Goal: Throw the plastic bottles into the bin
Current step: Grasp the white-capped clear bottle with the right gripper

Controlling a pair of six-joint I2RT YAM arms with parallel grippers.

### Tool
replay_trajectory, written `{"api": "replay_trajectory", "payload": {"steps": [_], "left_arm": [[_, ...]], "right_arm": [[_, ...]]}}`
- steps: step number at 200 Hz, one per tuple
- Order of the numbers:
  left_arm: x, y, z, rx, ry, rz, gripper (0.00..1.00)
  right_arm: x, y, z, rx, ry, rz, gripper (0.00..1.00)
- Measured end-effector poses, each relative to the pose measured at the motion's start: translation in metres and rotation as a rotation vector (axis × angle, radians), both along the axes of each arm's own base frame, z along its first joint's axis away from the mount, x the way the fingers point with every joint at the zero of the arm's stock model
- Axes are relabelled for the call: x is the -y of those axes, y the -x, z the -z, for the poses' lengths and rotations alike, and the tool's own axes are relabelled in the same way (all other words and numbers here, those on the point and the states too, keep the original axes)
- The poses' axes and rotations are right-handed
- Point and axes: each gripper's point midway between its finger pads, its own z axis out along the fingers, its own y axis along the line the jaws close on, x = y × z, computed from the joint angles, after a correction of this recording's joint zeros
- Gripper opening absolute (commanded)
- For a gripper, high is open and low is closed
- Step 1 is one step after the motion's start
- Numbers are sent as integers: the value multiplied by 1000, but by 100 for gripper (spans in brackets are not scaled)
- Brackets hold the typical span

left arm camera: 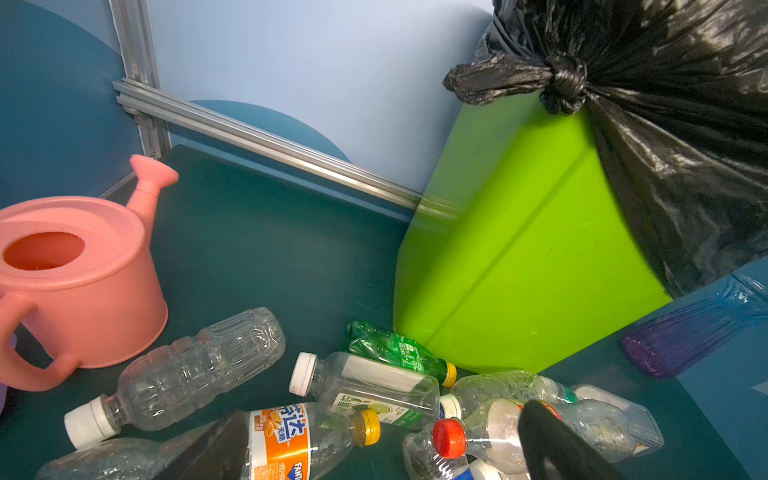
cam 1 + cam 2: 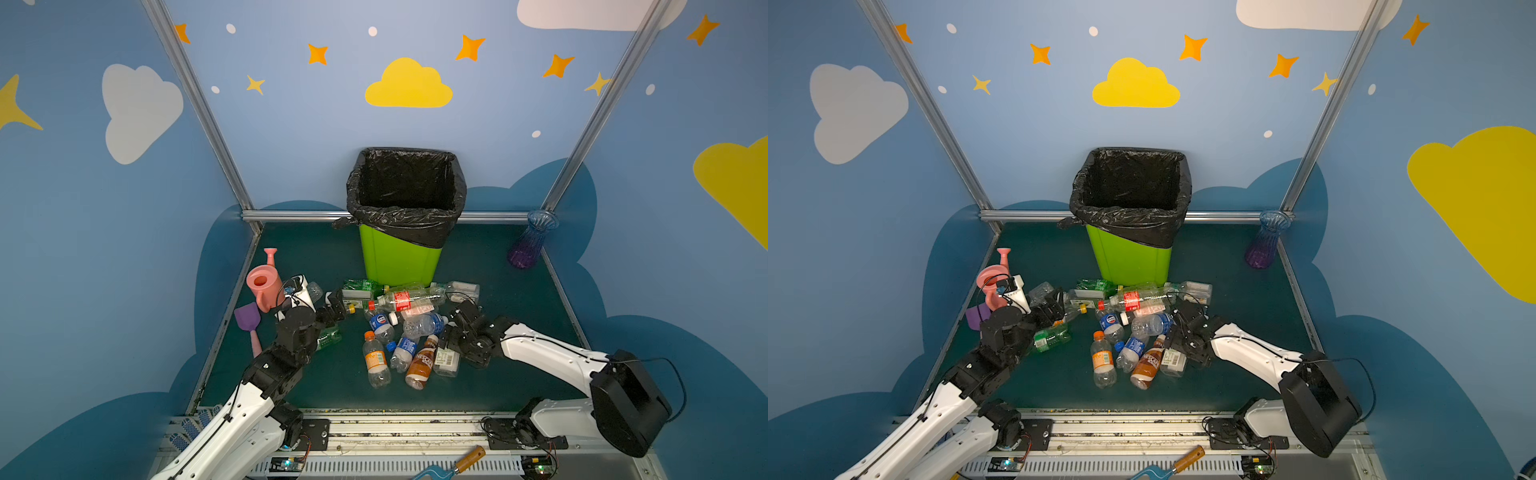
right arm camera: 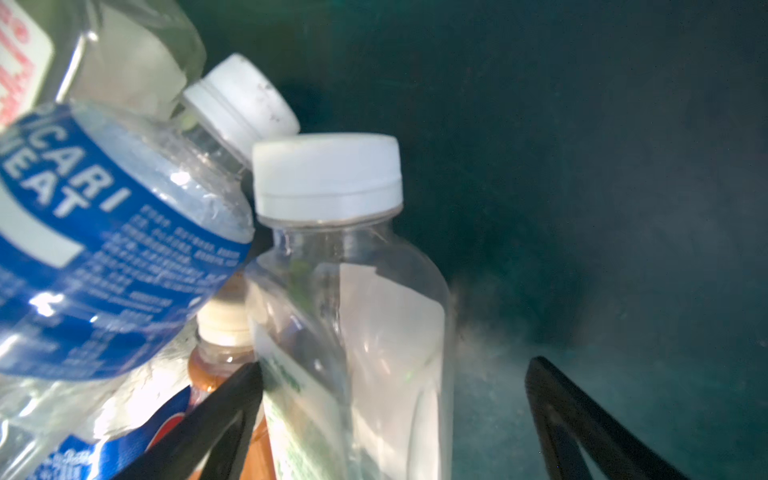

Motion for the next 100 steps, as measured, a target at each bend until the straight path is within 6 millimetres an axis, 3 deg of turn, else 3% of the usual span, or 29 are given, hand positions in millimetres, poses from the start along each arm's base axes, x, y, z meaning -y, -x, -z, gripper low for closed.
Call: {"api": "replay_trajectory", "payload": {"steps": [46,83,100], "left_arm": [[-3,0,3,-7,0,-10,100],[-5,0,8,-20,-5,-16,100],[-5,0,9,-24,-4,-17,100]], "right_arm": [[0,-2,-1,9,2,3,90],[-1,-7,-3,20,-12,14,75],[1,-10,-3,22,-19,26,75]]}}
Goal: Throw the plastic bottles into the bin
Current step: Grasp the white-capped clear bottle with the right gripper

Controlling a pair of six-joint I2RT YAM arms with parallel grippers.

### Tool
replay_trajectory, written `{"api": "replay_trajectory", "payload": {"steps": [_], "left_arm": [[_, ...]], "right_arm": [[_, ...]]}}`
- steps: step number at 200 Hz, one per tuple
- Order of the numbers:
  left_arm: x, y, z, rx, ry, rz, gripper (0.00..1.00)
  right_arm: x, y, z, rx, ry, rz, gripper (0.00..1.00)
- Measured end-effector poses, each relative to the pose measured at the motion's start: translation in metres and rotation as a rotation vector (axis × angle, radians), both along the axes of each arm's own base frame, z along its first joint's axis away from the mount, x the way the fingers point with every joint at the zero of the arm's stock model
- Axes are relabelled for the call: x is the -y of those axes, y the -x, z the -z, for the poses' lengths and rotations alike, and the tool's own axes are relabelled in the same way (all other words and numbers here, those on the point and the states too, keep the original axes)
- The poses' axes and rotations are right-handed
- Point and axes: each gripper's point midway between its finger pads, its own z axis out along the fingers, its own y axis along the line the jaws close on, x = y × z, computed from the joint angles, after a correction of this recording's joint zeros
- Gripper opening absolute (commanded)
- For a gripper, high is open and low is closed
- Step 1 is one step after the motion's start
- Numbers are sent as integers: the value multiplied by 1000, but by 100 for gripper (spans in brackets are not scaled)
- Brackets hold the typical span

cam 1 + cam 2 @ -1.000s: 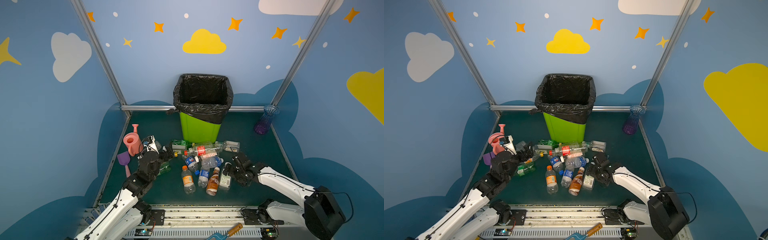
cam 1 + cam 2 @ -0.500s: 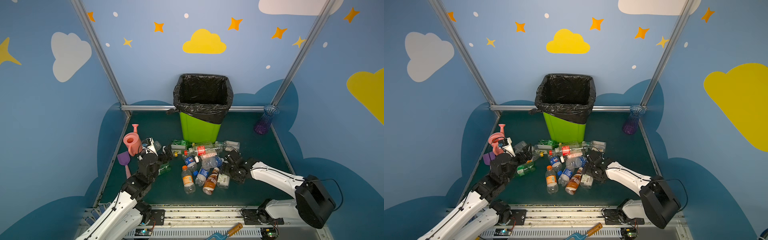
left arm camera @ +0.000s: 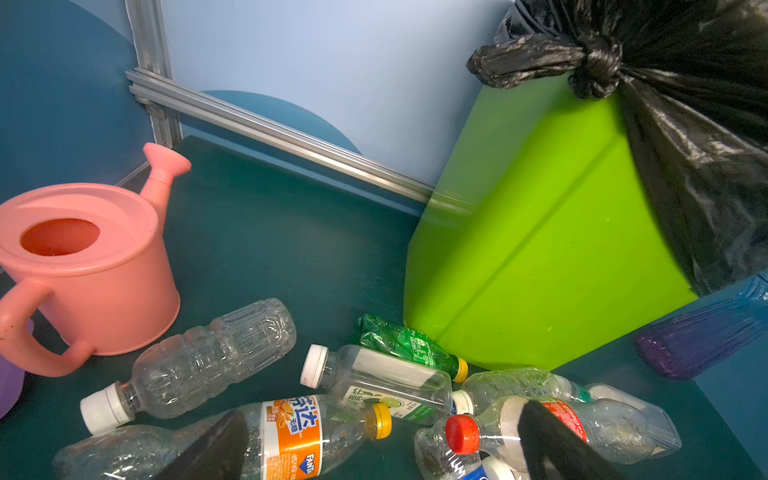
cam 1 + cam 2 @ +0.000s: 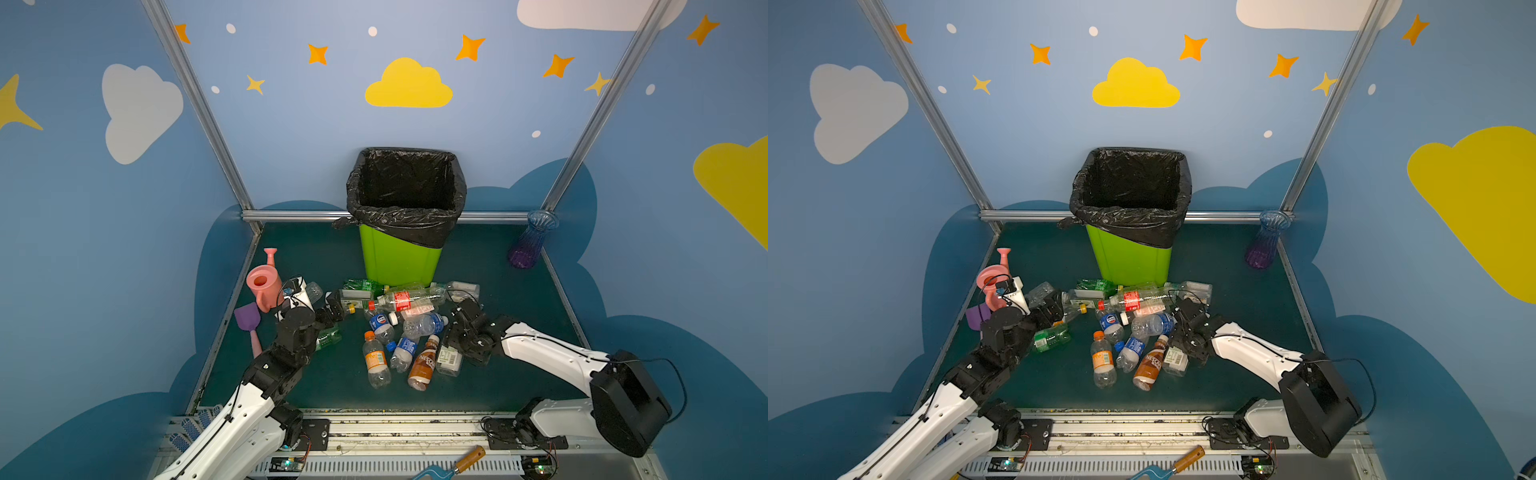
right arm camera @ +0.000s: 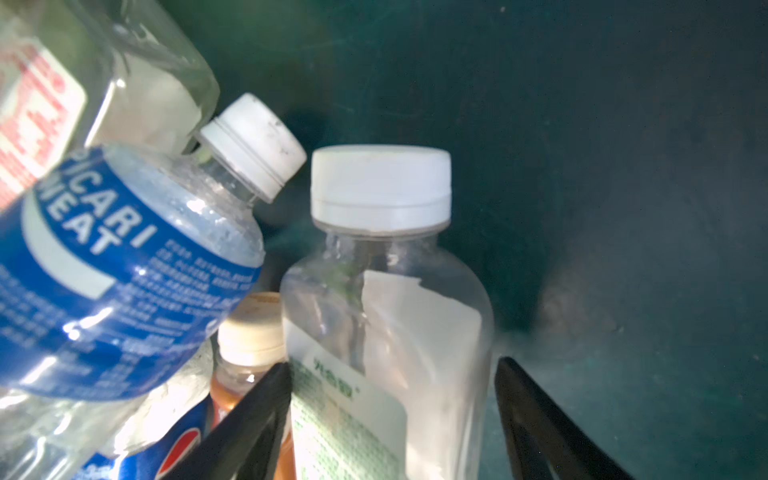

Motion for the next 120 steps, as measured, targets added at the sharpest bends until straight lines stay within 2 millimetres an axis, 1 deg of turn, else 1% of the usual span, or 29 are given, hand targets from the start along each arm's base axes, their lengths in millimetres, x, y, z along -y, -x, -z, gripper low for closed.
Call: {"api": "replay_trajectory", "payload": {"steps": [20,39,64,87,120], "left_arm": [[0,0,1,-3,3,-2,100],[0,0,1,-4,7,-2,100],[-1,0,3,-9,11,-4,100],[0,0,7,-17,9,-3,100],[1,-1,10,-28,7,2,100]], "right_arm": [[6,-3,1,0,-3,22,83],[18,-3,3,3,-5,58,86],[35,1,0,-1,21,88,89],[40,6,-3,-2,37,82,90],[41,13,-4,-15,53,64,92]]}}
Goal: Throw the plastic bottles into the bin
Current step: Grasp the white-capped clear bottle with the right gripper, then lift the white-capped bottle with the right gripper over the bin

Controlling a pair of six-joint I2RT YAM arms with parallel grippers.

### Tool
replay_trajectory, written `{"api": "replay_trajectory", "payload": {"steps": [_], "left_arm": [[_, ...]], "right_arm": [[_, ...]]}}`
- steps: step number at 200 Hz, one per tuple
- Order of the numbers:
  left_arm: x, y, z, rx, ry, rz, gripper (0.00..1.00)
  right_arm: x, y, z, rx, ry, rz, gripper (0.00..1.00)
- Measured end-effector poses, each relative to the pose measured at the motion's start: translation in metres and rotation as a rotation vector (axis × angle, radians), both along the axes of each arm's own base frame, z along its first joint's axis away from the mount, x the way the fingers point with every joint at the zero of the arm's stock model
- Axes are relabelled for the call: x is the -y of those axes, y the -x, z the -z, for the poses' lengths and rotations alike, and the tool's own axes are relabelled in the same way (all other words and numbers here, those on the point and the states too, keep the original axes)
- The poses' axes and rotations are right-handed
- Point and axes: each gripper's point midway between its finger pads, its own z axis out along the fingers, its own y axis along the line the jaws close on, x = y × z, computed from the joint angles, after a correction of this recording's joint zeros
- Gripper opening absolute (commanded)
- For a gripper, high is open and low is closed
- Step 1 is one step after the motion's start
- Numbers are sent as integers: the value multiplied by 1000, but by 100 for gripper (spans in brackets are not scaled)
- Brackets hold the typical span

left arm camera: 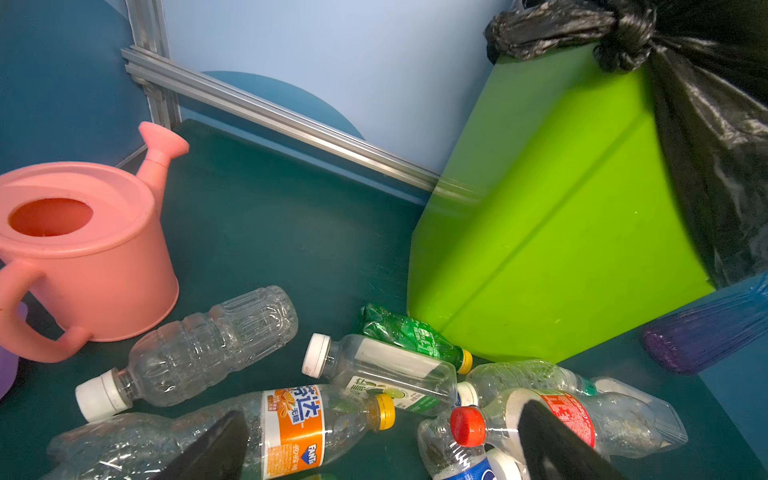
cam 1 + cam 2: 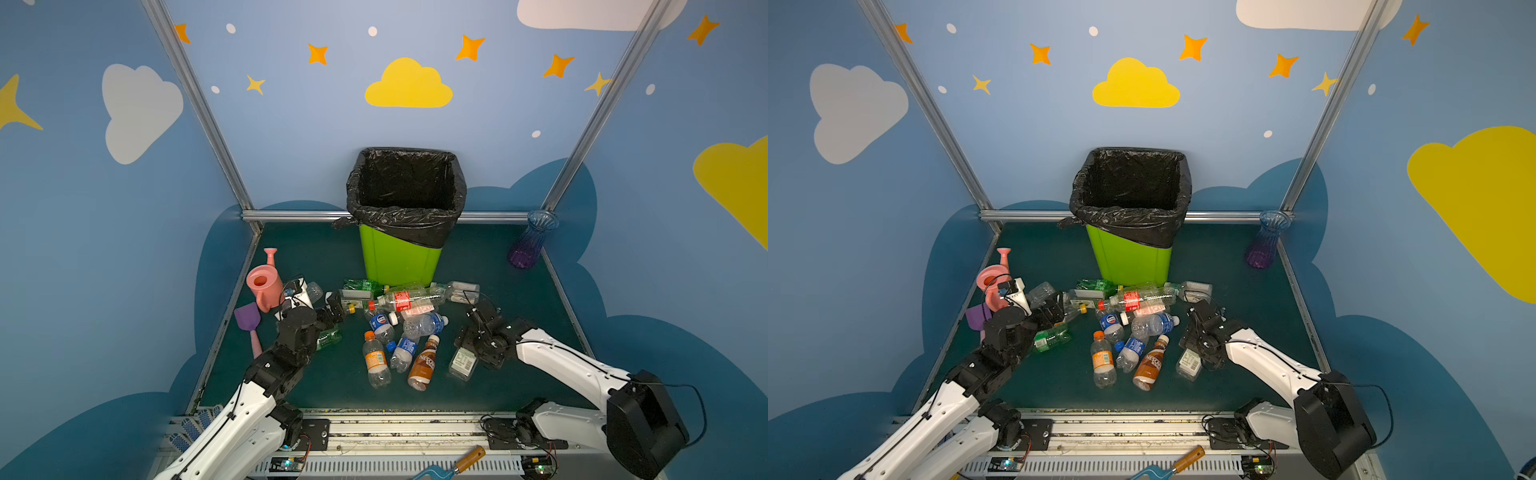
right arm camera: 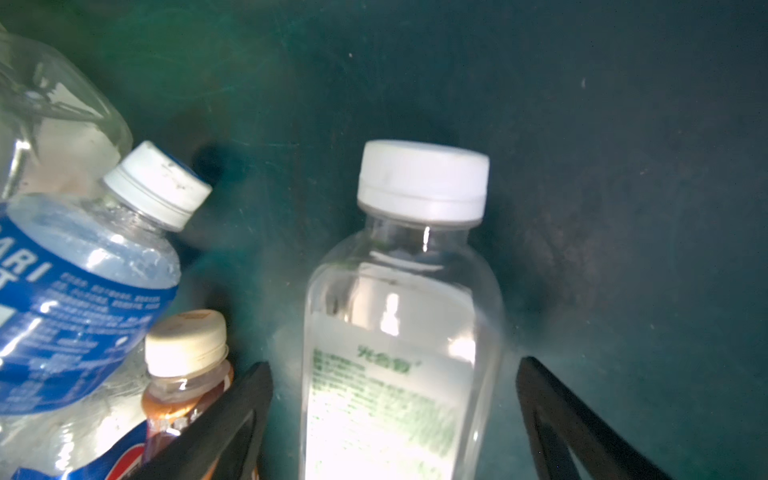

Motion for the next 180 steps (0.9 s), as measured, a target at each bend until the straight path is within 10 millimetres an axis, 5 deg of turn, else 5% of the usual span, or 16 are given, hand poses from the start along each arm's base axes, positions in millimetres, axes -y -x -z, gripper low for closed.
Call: {"api": "replay_trajectory", "payload": {"steps": [65,130,160,180], "left_arm": [[-2,1,-2,8,4,-4,100],[-10,6,10,-7,6,-25,100],[-14,6,12,-14,12,-45,100],[-18,5,14,-21,10,-60,100]], "right_arm": [[-3,-4,16,-67,60,-42,89],[0,-7,27,-122,102,-120,58],[-5,-30,4,-53,71,-155,46],[-11,-61,-54,119,35,-183,46]]}}
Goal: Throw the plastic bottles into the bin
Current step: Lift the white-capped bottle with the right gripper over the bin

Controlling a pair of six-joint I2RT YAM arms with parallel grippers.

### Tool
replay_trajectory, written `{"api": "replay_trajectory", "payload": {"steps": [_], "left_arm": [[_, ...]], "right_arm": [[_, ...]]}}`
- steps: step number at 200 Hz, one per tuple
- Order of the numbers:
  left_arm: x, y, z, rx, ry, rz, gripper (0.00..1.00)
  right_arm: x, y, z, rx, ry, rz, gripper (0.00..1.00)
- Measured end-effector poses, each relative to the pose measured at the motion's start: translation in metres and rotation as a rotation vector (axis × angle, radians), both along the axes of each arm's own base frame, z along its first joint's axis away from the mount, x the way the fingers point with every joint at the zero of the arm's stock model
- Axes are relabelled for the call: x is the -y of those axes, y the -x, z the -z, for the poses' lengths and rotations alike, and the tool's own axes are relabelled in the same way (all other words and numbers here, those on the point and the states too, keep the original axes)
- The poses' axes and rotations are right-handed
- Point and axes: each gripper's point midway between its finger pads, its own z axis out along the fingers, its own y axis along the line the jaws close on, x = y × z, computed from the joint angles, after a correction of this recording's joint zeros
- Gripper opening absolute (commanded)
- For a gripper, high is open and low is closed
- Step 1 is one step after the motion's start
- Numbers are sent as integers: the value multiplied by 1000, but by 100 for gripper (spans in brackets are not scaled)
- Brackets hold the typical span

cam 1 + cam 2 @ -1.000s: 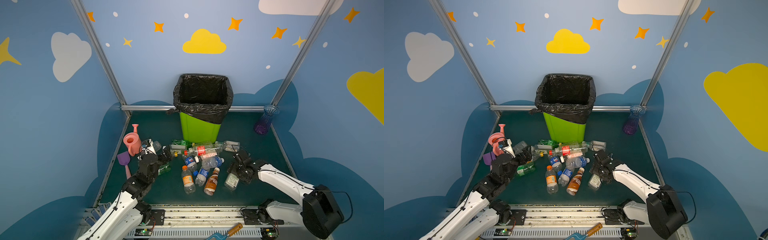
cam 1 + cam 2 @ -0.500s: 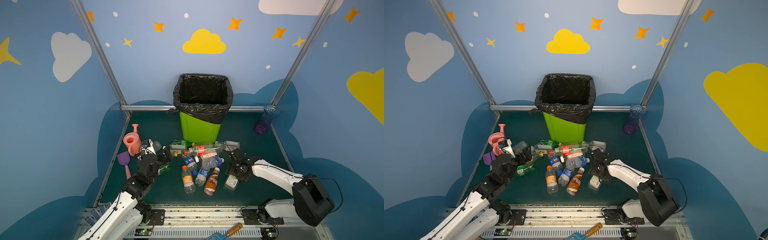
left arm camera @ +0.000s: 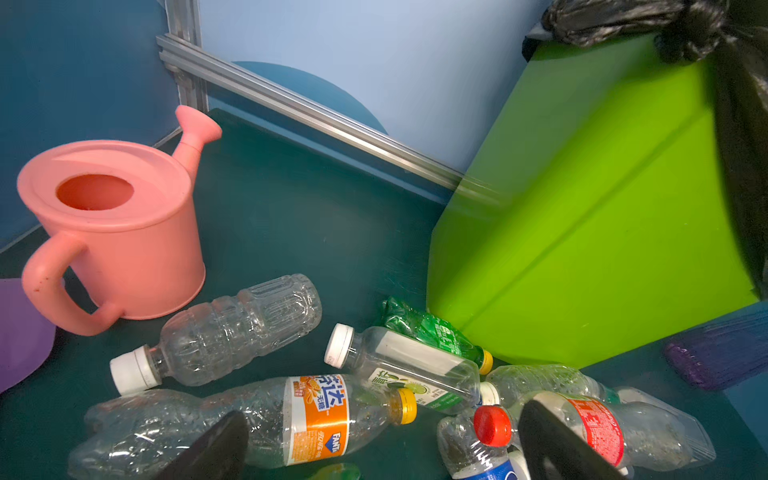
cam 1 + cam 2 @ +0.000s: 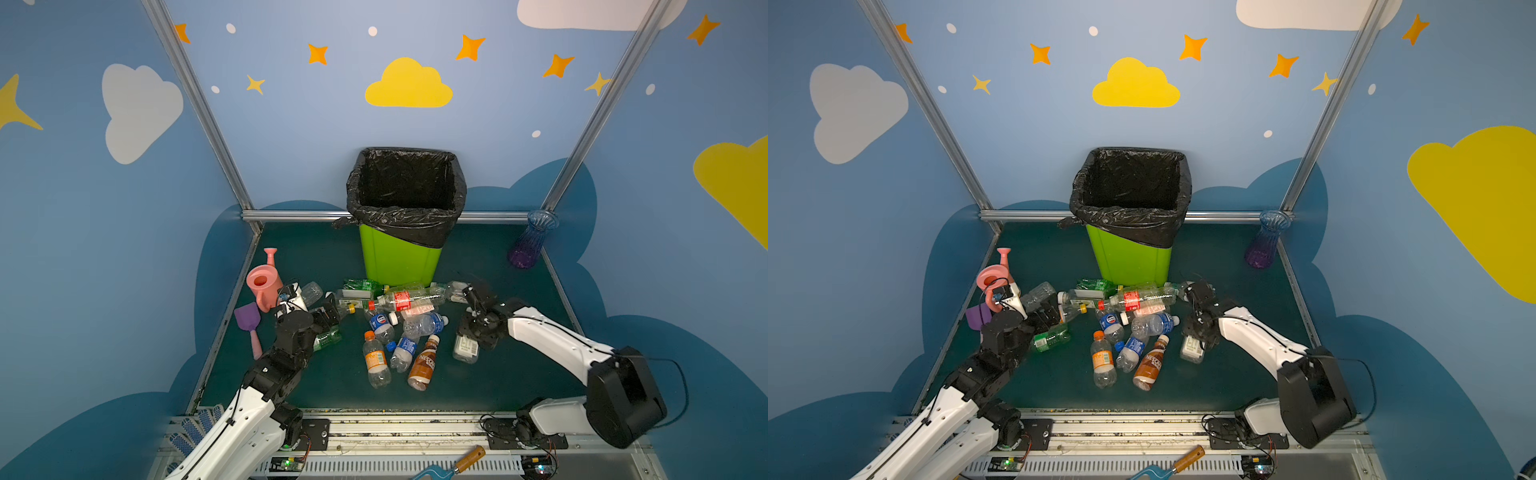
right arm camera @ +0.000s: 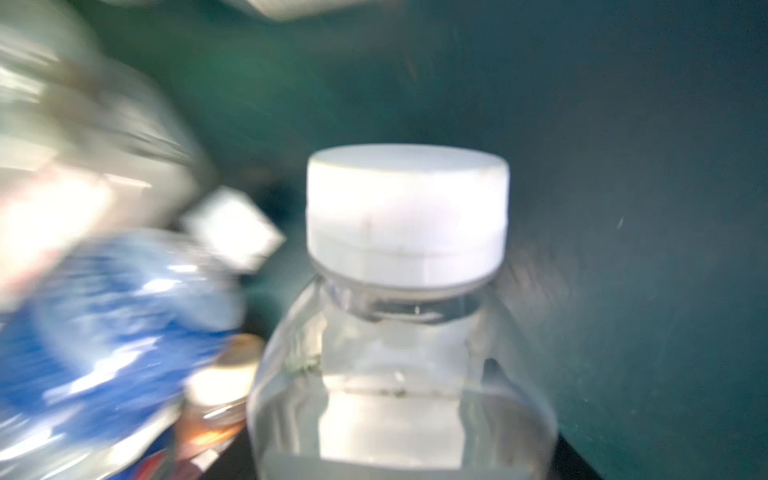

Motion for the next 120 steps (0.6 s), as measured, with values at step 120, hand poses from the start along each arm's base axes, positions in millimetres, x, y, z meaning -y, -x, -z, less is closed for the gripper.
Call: {"api": "replay_trajectory", "payload": {"steps": [120], "left_arm": [[-9,-3,23,-89,10,-51,100]], "right_arm": [[-15,-73,-531,1393,-331,-129,70]]}}
